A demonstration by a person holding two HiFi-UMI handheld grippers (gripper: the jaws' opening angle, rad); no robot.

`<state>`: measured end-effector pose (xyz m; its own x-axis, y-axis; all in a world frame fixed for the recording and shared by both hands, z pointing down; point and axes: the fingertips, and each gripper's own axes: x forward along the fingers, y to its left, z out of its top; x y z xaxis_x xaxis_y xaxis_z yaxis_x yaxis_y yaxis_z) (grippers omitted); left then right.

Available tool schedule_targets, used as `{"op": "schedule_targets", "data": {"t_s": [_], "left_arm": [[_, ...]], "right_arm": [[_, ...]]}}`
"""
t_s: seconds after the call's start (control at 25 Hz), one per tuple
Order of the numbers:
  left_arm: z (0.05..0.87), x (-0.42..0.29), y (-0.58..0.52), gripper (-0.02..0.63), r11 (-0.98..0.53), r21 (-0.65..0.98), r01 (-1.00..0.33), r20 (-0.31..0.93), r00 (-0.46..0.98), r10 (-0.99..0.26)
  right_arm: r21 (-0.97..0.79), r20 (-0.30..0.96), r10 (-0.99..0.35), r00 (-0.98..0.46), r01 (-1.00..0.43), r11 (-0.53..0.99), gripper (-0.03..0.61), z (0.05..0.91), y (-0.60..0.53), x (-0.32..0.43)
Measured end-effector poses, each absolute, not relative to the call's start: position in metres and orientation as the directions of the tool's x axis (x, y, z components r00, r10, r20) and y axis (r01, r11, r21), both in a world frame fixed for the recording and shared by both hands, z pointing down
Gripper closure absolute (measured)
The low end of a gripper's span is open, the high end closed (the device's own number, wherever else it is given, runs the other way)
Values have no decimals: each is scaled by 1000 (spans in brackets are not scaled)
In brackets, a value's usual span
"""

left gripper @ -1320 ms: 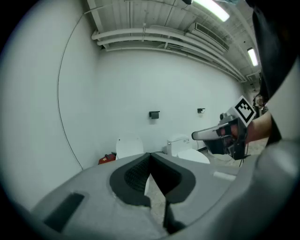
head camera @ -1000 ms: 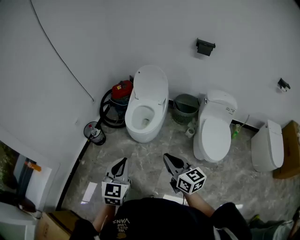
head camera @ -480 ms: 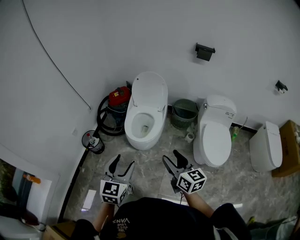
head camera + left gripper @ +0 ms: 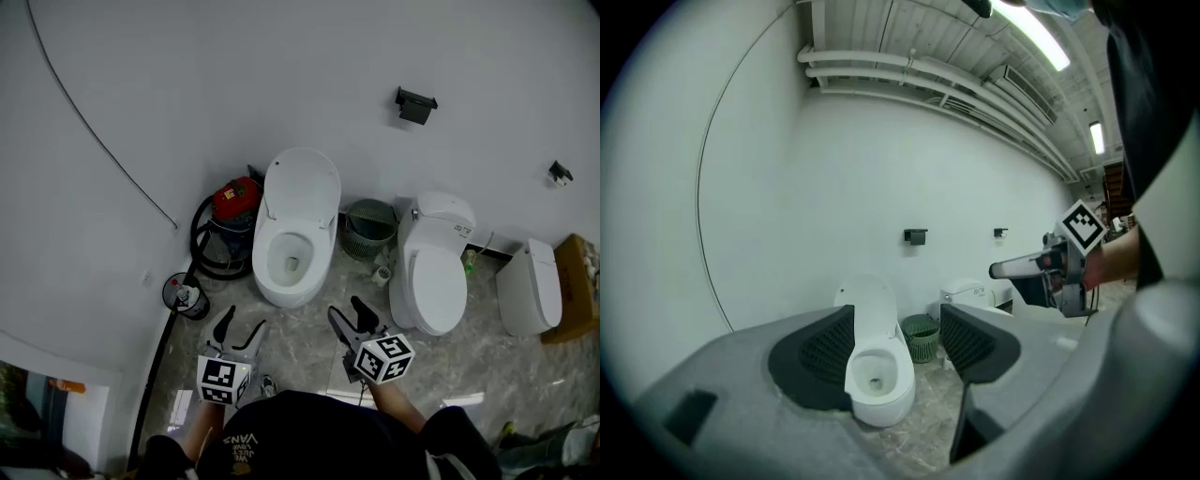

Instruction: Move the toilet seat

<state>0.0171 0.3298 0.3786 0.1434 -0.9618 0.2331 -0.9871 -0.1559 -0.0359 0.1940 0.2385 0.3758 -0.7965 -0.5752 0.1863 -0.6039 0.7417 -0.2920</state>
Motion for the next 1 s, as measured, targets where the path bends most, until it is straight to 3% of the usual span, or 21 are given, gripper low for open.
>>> {"op": "schedule_targets", "data": {"t_s": [0.52, 0.76, 1.0], "left_arm": [[388, -61, 290, 331, -300, -65, -952, 286, 270, -919], [393, -74, 281, 335, -304, -51, -951, 253, 282, -925], [408, -85, 273, 342, -289, -28, -957, 298, 268, -916]], "right_arm": [[-331, 203, -708, -677, -728, 601, 325, 392, 217, 138], [-329, 246, -721, -647, -756, 566, 324, 402, 215, 136], [-319, 254, -712, -654, -752, 577, 324, 407, 197, 124]]}}
